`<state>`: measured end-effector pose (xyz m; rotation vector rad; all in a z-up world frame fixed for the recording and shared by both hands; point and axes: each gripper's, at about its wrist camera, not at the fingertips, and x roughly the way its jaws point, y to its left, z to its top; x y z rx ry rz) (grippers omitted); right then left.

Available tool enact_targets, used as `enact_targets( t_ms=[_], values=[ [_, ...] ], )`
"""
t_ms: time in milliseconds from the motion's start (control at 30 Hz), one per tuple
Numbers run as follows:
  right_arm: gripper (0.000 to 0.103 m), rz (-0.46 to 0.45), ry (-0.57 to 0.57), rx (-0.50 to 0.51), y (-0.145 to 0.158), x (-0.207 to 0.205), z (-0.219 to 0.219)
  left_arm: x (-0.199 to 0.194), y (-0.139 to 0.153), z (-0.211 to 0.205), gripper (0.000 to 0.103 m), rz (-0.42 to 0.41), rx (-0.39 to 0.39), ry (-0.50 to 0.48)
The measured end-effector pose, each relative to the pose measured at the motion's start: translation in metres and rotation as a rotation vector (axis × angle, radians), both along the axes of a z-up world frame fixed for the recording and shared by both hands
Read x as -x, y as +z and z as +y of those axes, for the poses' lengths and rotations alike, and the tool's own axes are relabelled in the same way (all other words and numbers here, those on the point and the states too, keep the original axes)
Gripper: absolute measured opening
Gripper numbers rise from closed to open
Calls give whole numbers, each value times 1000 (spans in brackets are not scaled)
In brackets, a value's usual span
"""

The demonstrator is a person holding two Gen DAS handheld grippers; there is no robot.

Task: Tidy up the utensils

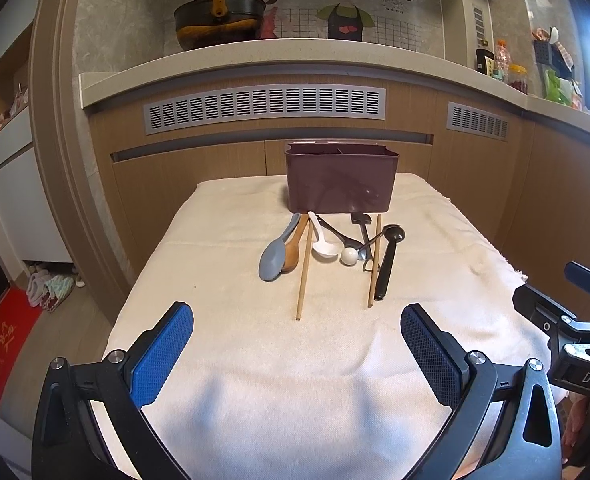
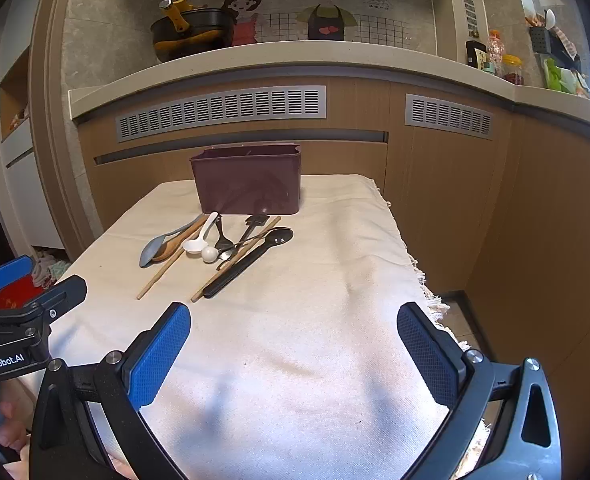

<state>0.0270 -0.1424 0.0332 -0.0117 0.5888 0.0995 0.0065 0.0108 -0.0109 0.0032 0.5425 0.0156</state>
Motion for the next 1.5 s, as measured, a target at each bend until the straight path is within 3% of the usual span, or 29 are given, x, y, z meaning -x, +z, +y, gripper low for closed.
enact_targets(
  t_ms=[1500],
  values=[
    [103, -43, -20, 23, 15, 4, 1, 6, 8, -4, 103, -46, -8, 4]
  ],
)
